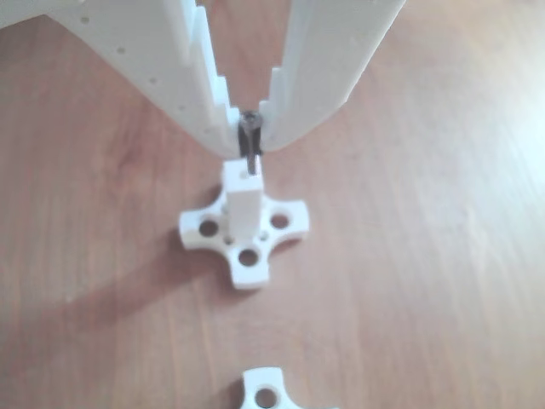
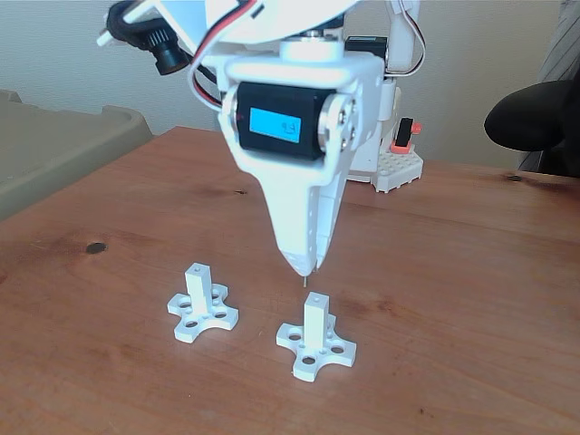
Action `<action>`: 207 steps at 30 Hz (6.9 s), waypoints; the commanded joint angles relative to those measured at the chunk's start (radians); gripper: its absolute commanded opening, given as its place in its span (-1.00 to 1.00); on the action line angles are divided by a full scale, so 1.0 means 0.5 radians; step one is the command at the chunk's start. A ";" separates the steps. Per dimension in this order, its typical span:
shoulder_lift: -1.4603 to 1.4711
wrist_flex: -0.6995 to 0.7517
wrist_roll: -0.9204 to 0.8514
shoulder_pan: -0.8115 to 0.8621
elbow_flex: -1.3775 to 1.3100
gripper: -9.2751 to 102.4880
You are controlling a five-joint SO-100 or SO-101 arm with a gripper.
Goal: Grab the screw and set it in the hole.
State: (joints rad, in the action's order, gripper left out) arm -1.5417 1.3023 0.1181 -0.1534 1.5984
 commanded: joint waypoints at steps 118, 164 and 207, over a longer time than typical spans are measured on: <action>0.028 -0.015 -0.034 -0.064 0.031 -0.91; -0.138 0.319 0.046 -0.061 -0.129 -0.03; -2.930 -0.006 -0.049 0.331 1.960 -0.91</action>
State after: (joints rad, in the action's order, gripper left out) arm -2.9192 1.3269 0.0844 0.0061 2.5418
